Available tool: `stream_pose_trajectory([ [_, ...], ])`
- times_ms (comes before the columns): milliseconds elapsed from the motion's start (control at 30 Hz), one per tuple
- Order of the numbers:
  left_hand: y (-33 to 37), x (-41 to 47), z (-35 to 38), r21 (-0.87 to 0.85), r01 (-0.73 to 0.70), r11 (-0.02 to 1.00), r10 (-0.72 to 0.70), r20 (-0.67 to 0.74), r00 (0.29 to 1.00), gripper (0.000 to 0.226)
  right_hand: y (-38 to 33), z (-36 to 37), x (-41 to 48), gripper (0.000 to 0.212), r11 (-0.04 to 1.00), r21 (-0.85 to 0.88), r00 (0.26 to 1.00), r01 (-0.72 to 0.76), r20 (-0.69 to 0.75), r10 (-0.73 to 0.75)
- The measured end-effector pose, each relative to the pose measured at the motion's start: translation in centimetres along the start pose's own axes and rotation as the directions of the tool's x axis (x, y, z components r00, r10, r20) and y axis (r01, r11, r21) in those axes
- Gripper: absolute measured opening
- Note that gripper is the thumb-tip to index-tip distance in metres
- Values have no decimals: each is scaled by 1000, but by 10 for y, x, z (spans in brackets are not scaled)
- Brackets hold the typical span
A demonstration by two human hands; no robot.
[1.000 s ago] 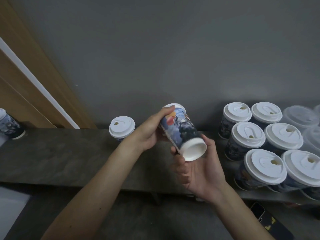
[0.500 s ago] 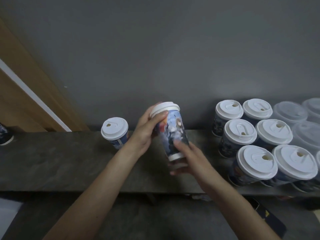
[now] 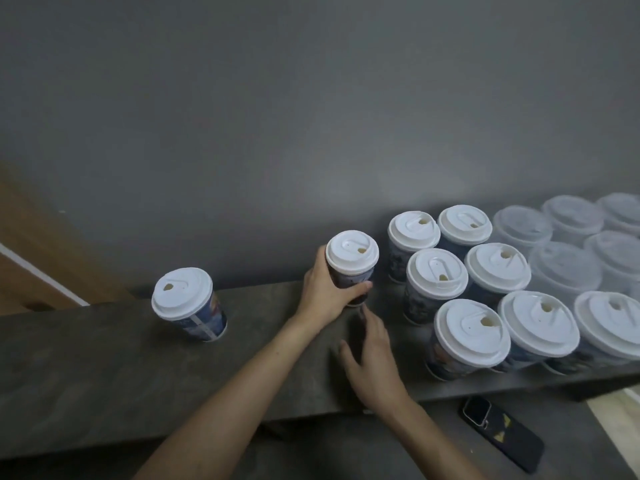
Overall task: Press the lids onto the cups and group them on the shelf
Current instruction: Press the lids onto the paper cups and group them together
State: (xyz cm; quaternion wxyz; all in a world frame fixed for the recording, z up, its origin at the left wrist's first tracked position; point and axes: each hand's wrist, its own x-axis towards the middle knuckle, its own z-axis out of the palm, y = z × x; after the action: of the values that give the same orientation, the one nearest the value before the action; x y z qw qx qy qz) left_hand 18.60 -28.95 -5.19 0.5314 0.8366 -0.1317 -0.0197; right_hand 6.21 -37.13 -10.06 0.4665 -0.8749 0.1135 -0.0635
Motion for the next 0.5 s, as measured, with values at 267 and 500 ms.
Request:
stream_pose_trajectory([
  [267,-5,21,29,-20,-37,999,35,-57,998,84,25,-12,-12,57,990,137,994,-13,-105,27],
  [500,-7,31,35,-6,-13,1000,13,-63,998,92,27,-11,-10,56,985,169,996,-29,-74,42],
])
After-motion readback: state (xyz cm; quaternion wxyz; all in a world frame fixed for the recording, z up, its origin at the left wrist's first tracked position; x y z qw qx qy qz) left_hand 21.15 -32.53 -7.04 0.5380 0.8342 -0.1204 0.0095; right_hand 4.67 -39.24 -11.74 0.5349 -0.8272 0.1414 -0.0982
